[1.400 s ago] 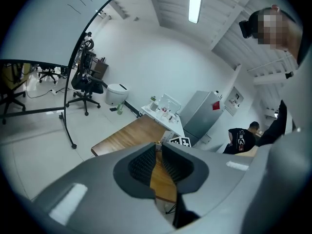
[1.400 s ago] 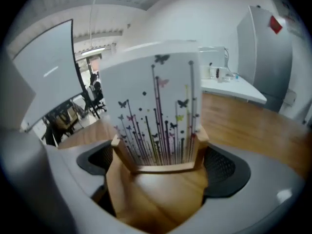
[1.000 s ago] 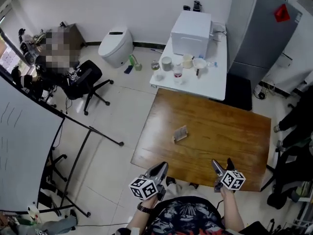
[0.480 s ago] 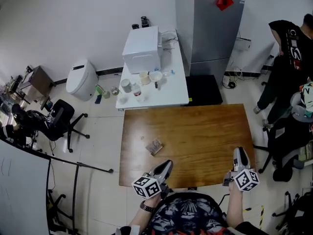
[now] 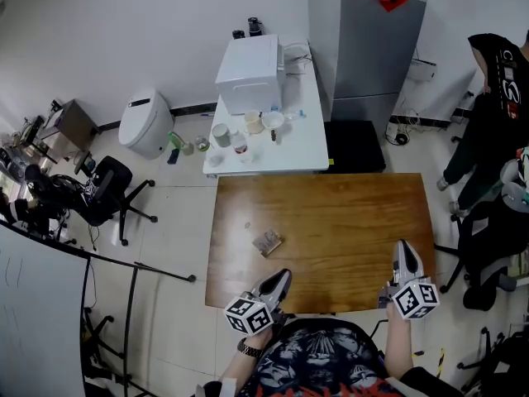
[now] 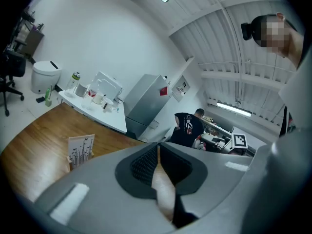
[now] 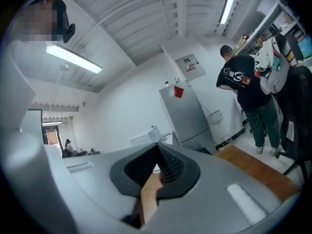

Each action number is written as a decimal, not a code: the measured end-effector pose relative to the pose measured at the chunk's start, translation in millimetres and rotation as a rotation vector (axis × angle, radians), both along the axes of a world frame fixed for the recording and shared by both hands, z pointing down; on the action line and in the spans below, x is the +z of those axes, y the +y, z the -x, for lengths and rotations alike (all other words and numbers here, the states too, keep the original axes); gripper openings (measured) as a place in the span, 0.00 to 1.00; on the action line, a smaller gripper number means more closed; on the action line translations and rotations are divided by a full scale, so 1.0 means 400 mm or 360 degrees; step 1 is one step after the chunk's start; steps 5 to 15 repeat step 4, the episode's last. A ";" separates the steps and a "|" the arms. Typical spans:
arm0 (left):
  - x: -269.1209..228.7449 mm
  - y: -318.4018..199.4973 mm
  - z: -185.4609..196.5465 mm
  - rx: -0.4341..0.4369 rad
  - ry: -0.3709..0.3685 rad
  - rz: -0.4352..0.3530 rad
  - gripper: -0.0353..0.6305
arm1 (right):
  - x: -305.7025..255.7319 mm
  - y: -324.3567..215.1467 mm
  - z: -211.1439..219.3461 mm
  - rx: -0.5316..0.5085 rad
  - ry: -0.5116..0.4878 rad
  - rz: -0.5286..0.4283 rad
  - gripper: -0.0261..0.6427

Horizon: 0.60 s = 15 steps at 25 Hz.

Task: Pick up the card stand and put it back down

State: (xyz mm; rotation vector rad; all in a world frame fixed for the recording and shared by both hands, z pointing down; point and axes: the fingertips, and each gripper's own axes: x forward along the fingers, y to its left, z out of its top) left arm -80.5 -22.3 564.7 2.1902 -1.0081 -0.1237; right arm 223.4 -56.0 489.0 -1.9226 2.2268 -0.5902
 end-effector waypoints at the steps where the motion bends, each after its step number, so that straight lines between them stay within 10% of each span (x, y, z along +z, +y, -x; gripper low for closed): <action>1: 0.000 -0.001 0.006 -0.0012 -0.0012 -0.0005 0.08 | -0.005 -0.009 0.014 -0.0021 0.0012 -0.0007 0.03; 15: 0.001 -0.004 0.024 -0.0041 -0.0042 -0.0014 0.08 | -0.019 -0.030 0.053 -0.0077 0.0046 -0.0018 0.03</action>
